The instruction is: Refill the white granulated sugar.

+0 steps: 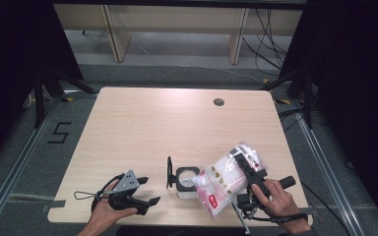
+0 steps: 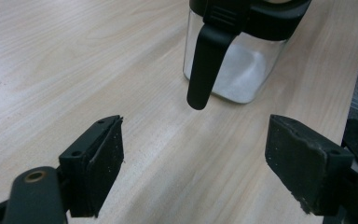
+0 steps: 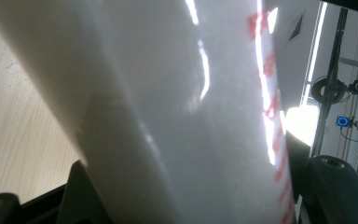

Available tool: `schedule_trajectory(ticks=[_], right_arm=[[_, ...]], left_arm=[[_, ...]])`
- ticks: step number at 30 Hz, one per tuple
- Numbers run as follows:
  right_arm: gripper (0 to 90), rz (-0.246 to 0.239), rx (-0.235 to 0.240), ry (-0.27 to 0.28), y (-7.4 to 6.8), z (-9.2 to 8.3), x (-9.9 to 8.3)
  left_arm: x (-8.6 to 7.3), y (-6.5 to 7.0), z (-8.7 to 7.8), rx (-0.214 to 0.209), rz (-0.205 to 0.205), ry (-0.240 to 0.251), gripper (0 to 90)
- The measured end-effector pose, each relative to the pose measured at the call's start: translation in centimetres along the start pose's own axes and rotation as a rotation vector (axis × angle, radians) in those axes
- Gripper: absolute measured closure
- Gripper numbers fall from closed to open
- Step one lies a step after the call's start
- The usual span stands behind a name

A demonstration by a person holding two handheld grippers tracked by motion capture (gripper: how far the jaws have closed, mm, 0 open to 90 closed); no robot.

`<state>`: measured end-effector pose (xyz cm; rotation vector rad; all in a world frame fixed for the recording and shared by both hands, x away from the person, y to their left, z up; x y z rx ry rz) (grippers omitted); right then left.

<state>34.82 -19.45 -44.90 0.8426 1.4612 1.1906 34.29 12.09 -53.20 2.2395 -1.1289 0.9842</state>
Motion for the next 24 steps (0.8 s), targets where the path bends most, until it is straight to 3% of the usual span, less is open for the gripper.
schedule_trajectory(ticks=[1, 2, 6, 7, 9, 12, 13, 14, 15, 17, 19, 20, 22, 23, 24], right_arm=[[41.8, 0.004, -0.001, 0.001, -0.01, 0.02, 0.01], [41.8, 0.041, 0.01, 0.0, -0.35, 0.09, -0.02], [41.9, 0.047, 0.014, -0.013, -0.43, 0.05, -0.14], [41.9, 0.018, 0.004, -0.01, -0.15, 0.05, -0.13], [41.9, 0.03, 0.006, -0.006, -0.24, 0.1, -0.15], [42.0, 0.047, 0.013, -0.014, -0.4, 0.05, -0.15], [42.0, 0.045, 0.012, -0.014, -0.38, 0.06, -0.16], [42.0, 0.035, 0.011, -0.013, -0.3, 0.08, -0.16], [42.0, 0.001, -0.006, 0.008, 0.08, 0.14, -0.05], [42.1, -0.009, -0.006, 0.007, 0.13, 0.13, -0.07], [42.1, -0.01, -0.005, 0.005, 0.15, 0.14, -0.09], [42.1, 0.034, 0.003, 0.007, -0.19, 0.19, -0.12], [42.1, 0.029, 0.009, -0.005, -0.18, 0.1, -0.17], [42.1, -0.009, -0.008, 0.006, 0.22, 0.1, -0.05], [42.1, -0.007, -0.008, -0.001, 0.22, 0.06, -0.07]], left_arm=[[-0.16, 0.04, 0.02, 0.01, -0.019, -0.009, 18.9], [-0.11, 0.27, 0.09, -0.006, -0.031, 0.005, 18.9], [-0.06, 0.19, 0.05, 0.001, -0.033, 0.004, 18.9], [-0.18, 0.05, 0.02, 0.01, -0.019, -0.009, 18.9], [-0.12, 0.3, 0.09, -0.008, -0.026, 0.01, 18.9], [-0.06, 0.23, 0.05, 0.0, -0.036, 0.008, 18.9], [-0.18, 0.05, 0.0, 0.011, -0.02, -0.008, 18.9], [-0.12, 0.33, 0.07, -0.009, -0.035, 0.006, 18.9], [-0.13, 0.27, 0.03, -0.007, -0.023, 0.003, 18.9], [-0.06, 0.26, 0.07, -0.001, -0.038, 0.01, 18.9], [-0.21, 0.05, -0.01, 0.009, -0.019, -0.01, 18.9], [-0.16, 0.31, 0.05, -0.008, -0.036, 0.003, 18.9], [-0.12, 0.22, 0.04, 0.002, -0.035, 0.006, 18.9], [-0.01, 0.25, 0.13, -0.003, -0.037, 0.021, 18.9], [-0.08, 0.12, 0.05, 0.004, -0.022, 0.004, 18.9]])
Point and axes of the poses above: each handheld gripper's, and its own axes: z roughly forward along the jaws, x roughly out of its top, y roughly to its right, the point moved 6 cm from there along z, roughly forward along the jaws, and after that the axes turned 7 degrees about -y, right-handed, at the moved point
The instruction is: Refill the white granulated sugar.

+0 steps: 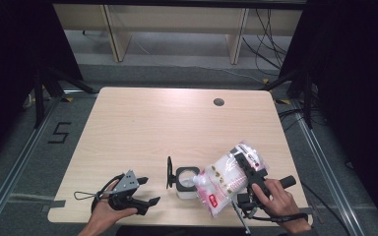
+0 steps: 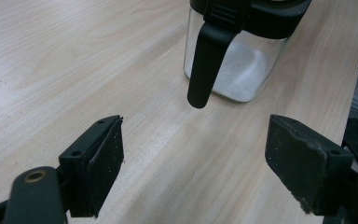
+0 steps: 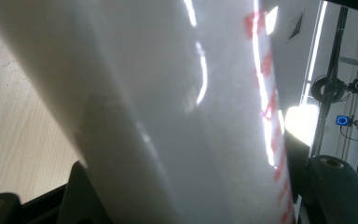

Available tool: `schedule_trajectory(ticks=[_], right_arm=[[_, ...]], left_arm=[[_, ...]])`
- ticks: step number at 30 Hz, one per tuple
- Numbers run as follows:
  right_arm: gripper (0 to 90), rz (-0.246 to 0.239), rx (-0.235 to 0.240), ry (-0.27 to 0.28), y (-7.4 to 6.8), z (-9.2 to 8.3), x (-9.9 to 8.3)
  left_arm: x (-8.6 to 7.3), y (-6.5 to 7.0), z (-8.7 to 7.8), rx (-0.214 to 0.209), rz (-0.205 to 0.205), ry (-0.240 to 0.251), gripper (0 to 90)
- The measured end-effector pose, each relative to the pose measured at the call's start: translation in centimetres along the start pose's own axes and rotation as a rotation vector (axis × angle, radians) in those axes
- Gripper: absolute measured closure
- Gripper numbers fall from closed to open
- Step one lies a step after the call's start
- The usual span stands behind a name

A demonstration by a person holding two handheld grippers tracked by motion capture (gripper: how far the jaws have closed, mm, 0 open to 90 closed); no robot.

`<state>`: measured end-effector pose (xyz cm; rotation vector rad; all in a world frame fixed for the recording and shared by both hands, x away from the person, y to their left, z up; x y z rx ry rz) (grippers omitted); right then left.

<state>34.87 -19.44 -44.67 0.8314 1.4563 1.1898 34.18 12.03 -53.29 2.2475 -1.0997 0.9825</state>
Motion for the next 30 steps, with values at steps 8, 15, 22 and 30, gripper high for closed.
schedule_trajectory(ticks=[8, 15, 22, 30], right_arm=[[42.1, 0.011, 0.01, -0.003, -0.09, 0.02, 0.0], [42.1, 0.079, 0.022, -0.024, -0.51, -0.08, -0.06], [42.1, 0.051, 0.015, -0.006, -0.31, 0.02, 0.11], [42.2, 0.081, 0.028, -0.015, -0.6, 0.03, 0.04]], left_arm=[[-0.17, 0.07, -0.06, -0.004, -0.007, -0.011, 18.9], [-0.17, 0.12, -0.1, -0.003, -0.011, -0.006, 18.9], [-0.17, 0.18, -0.09, -0.006, -0.014, -0.003, 18.9], [-0.04, -0.08, -0.11, 0.0, 0.019, 0.004, 18.9]])
Point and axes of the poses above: each handheld gripper's, and its own axes: z roughly forward along the jaws, x roughly out of its top, y roughly to its right, the point moved 6 cm from there along z, roughly forward along the jaws, and after that the axes turned 7 degrees about -y, right-handed, at the moved point
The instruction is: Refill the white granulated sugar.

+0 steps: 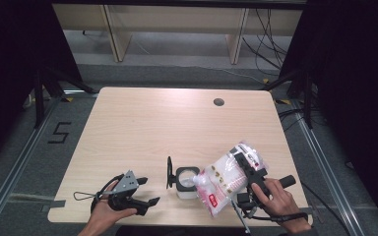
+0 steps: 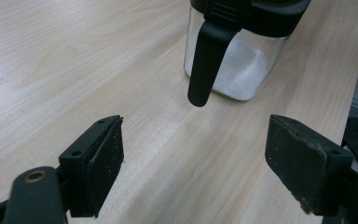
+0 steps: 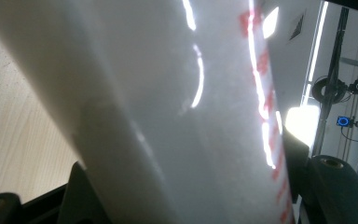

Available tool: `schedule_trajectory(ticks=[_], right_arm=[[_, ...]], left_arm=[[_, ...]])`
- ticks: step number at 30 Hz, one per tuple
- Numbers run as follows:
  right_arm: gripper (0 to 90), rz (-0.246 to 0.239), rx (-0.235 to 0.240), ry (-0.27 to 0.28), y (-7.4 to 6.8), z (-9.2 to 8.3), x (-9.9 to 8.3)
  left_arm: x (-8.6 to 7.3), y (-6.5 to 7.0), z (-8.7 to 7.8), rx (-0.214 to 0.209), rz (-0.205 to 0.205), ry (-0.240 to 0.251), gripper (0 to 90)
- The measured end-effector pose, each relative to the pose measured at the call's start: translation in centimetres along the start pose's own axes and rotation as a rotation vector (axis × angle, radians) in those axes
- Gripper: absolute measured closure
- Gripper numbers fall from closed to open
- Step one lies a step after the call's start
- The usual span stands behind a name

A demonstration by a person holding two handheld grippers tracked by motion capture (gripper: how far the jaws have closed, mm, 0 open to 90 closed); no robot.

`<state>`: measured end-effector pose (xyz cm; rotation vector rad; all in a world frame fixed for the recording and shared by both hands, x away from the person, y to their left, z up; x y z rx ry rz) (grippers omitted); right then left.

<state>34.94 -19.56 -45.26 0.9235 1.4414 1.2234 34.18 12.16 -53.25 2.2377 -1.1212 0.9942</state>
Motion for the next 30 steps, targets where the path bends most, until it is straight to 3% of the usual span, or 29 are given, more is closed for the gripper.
schedule_trajectory(ticks=[2, 4, 6, 9, 13, 14, 15, 17, 19, 20, 24, 25, 26, 28, 29, 30], right_arm=[[42.2, -0.003, -0.002, -0.006, 0.04, -0.02, -0.09], [42.2, -0.002, -0.002, -0.009, 0.02, -0.04, -0.12], [42.2, -0.002, -0.002, -0.008, 0.04, -0.06, -0.12], [42.2, 0.0, -0.003, -0.001, 0.07, -0.01, -0.01], [42.2, -0.034, -0.016, 0.014, 0.4, 0.01, 0.14], [42.2, -0.011, -0.008, 0.006, 0.2, 0.01, 0.08], [42.2, -0.011, -0.009, 0.007, 0.21, 0.0, 0.07], [42.2, -0.034, -0.017, 0.01, 0.41, -0.04, 0.12], [42.2, -0.011, -0.009, 0.009, 0.21, -0.01, 0.06], [42.2, -0.004, -0.01, 0.004, 0.19, -0.01, 0.03], [42.2, -0.01, -0.01, 0.007, 0.21, -0.01, 0.05], [42.2, -0.031, -0.019, 0.014, 0.46, 0.01, 0.14], [42.2, -0.007, -0.012, 0.004, 0.27, -0.01, 0.07], [42.2, -0.027, -0.021, 0.012, 0.48, 0.0, 0.16], [42.2, -0.028, -0.022, 0.013, 0.46, -0.01, 0.17], [42.2, -0.027, -0.021, 0.017, 0.43, 0.01, 0.17]], left_arm=[[-0.12, 0.23, 0.03, -0.005, -0.034, -0.006, 19.0], [-0.08, 0.19, 0.01, -0.005, -0.033, -0.003, 19.0], [0.02, 0.02, 0.05, -0.003, -0.003, 0.007, 18.9], [-0.12, 0.23, 0.03, -0.005, -0.035, -0.003, 18.9], [-0.06, 0.03, -0.04, -0.002, -0.002, -0.007, 18.9], [-0.13, 0.22, 0.02, -0.007, -0.032, -0.004, 19.0], [-0.14, 0.23, 0.0, -0.006, -0.034, -0.004, 18.9], [0.02, 0.02, -0.01, -0.004, -0.007, 0.005, 18.9], [-0.04, 0.07, 0.01, -0.002, -0.008, -0.003, 19.0], [-0.14, 0.26, 0.05, -0.005, -0.037, -0.004, 18.9], [-0.02, 0.08, -0.02, 0.0, -0.016, 0.005, 19.0], [-0.03, 0.06, 0.03, -0.006, -0.012, 0.007, 18.9], [-0.03, 0.06, 0.03, -0.006, -0.012, 0.007, 18.9], [-0.14, 0.12, -0.05, -0.004, -0.012, -0.003, 19.0], [-0.06, 0.17, -0.05, 0.005, -0.035, 0.006, 19.0], [-0.01, 0.09, -0.03, 0.002, -0.02, 0.007, 19.0]])
Point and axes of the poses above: each handheld gripper's, and its own axes: z roughly forward along the jaws, x roughly out of its top, y roughly to its right, the point moved 6 cm from there along z, roughly forward along the jaws, and after that the axes turned 7 degrees about -y, right-handed, at the moved point
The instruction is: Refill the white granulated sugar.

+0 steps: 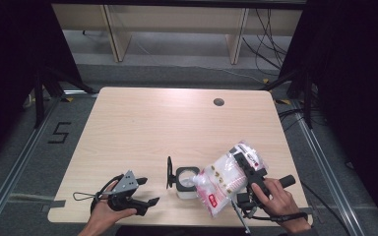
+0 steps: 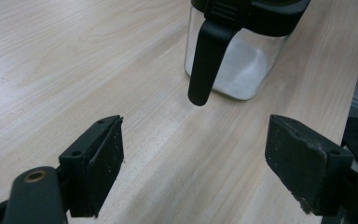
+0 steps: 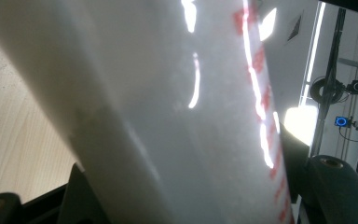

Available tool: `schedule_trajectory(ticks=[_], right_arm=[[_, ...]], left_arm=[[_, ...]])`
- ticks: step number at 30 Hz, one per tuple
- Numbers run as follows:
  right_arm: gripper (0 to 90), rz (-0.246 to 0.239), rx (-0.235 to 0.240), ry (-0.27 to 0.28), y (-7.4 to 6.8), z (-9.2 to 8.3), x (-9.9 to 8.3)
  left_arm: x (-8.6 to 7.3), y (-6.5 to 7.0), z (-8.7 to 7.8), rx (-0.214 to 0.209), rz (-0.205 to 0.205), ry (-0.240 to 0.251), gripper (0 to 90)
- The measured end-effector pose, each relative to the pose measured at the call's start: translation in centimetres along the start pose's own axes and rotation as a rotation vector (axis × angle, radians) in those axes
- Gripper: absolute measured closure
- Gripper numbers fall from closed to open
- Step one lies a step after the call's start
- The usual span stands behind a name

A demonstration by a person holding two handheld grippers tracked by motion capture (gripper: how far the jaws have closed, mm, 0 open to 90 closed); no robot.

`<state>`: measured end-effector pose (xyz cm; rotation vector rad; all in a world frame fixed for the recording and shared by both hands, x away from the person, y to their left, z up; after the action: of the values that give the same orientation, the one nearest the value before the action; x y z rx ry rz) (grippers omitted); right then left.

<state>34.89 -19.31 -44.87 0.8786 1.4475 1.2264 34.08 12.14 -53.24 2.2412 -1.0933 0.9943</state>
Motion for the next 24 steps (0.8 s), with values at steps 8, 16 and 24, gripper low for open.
schedule_trajectory(ticks=[8, 16, 24], right_arm=[[42.2, 0.032, 0.009, -0.018, -0.18, -0.03, -0.22], [42.3, 0.002, 0.003, -0.001, 0.07, 0.0, -0.01], [42.3, 0.024, 0.007, -0.006, -0.01, -0.06, -0.14]], left_arm=[[-0.08, 0.0, 0.0, -0.003, 0.005, 0.002, 19.0], [-0.1, 0.05, -0.07, 0.001, -0.001, 0.001, 19.0], [-0.01, 0.04, -0.08, -0.004, -0.011, 0.002, 19.1]])
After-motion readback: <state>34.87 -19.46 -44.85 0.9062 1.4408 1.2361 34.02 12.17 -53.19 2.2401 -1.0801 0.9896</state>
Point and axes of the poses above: each handheld gripper's, and its own axes: z roughly forward along the jaws, x roughly out of its top, y roughly to its right, the point moved 6 cm from there along z, roughly forward along the jaws, and after that the axes turned 7 degrees about -y, right-handed, at the moved point
